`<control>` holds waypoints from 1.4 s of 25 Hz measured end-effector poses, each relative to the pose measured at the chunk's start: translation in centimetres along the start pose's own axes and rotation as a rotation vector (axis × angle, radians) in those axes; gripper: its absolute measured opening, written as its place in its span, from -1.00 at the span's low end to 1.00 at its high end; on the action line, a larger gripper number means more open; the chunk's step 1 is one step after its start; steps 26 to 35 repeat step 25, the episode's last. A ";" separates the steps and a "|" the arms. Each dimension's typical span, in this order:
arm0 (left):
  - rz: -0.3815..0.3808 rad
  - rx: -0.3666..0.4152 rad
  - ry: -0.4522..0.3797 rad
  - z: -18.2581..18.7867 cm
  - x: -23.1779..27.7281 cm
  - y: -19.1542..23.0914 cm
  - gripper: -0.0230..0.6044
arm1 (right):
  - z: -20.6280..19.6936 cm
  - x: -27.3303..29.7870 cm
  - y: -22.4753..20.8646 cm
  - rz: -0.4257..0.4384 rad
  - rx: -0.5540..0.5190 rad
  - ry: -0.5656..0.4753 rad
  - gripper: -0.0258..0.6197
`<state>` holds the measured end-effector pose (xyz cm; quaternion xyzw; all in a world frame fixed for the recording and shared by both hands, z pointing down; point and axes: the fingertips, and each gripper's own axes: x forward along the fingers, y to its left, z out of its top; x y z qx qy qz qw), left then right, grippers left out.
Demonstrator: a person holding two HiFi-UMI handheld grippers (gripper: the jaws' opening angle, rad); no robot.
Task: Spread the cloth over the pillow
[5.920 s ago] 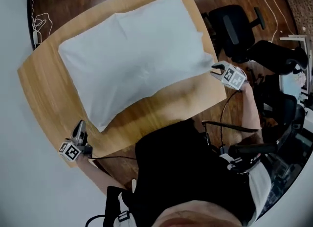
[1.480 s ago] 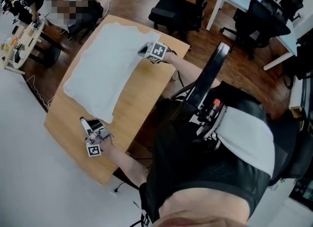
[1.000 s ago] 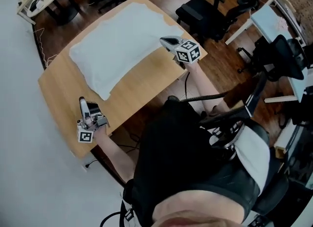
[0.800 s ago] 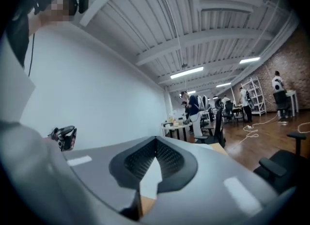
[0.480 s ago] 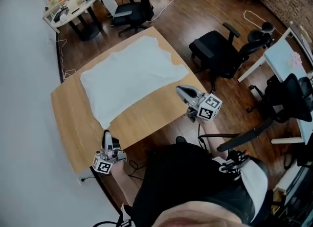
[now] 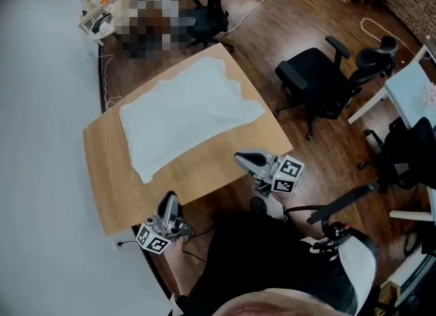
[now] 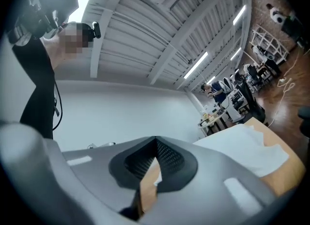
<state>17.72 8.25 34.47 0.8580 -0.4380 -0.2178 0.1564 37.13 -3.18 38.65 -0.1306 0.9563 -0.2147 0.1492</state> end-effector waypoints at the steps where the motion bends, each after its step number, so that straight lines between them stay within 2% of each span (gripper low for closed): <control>1: 0.001 0.015 0.007 0.3 0.1 -0.6 -0.83 | 0.6 -0.2 -0.2 0.000 -0.008 -0.004 -0.92; 4: -0.008 0.059 -0.001 1.6 0.1 -1.8 -0.83 | 2.2 -0.2 -0.1 -0.011 -0.056 -0.008 -0.92; 7: -0.031 0.101 -0.046 3.9 -0.3 -1.8 -0.83 | 2.8 1.5 0.5 -0.021 -0.103 -0.004 -0.92; 11: -0.061 0.158 -0.117 5.6 -0.6 -2.8 -0.83 | 3.1 4.0 2.1 0.019 -0.134 0.022 -0.92; 16: -0.089 0.173 -0.212 7.9 -2.0 -3.0 -0.83 | 3.1 7.3 4.2 0.055 -0.175 0.092 -0.92; 20: -0.181 0.127 -0.152 8.9 -2.3 -1.9 -0.84 | 2.6 7.6 6.2 -0.025 -0.183 0.089 -0.92; 25: -0.218 0.121 -0.152 9.9 -3.8 -1.4 -0.83 | 1.0 8.3 7.5 -0.066 -0.193 0.099 -0.91; 35: -0.218 0.121 -0.152 9.9 -3.8 -1.4 -0.83 | 1.0 8.3 7.5 -0.066 -0.193 0.099 -0.91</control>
